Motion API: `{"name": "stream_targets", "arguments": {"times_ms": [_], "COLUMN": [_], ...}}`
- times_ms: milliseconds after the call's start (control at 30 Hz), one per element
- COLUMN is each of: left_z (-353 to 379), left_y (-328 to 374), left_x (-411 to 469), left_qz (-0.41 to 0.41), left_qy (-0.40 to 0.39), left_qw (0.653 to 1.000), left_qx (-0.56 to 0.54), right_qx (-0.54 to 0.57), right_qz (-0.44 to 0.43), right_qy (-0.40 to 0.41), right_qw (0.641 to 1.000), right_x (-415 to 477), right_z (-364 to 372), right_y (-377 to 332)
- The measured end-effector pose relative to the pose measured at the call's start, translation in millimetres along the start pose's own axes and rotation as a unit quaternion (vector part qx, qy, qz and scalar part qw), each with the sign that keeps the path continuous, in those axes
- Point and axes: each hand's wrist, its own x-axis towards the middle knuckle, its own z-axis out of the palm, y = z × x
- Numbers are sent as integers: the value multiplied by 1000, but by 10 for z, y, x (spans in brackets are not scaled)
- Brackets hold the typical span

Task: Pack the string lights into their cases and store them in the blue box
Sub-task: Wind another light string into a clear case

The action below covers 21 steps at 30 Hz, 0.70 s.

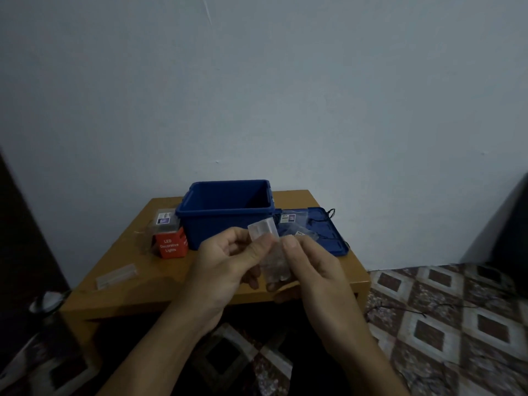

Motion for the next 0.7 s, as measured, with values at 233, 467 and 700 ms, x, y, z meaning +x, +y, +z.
{"name": "stream_targets", "arguments": {"times_ms": [233, 467, 700], "left_z": [-211, -562, -932], "left_y": [30, 110, 17], "left_x": [2, -18, -20], "left_qz": [11, 24, -19], "left_qy": [29, 78, 116], "left_qw": [999, 994, 990], "left_qx": [44, 69, 79], "right_qx": [35, 72, 22], "right_qz": [6, 37, 46], "right_qy": [-50, -104, -137], "right_qw": [998, 991, 989], "right_x": [111, 281, 487], "right_z": [173, 462, 785], "right_y": [2, 31, 190]}}
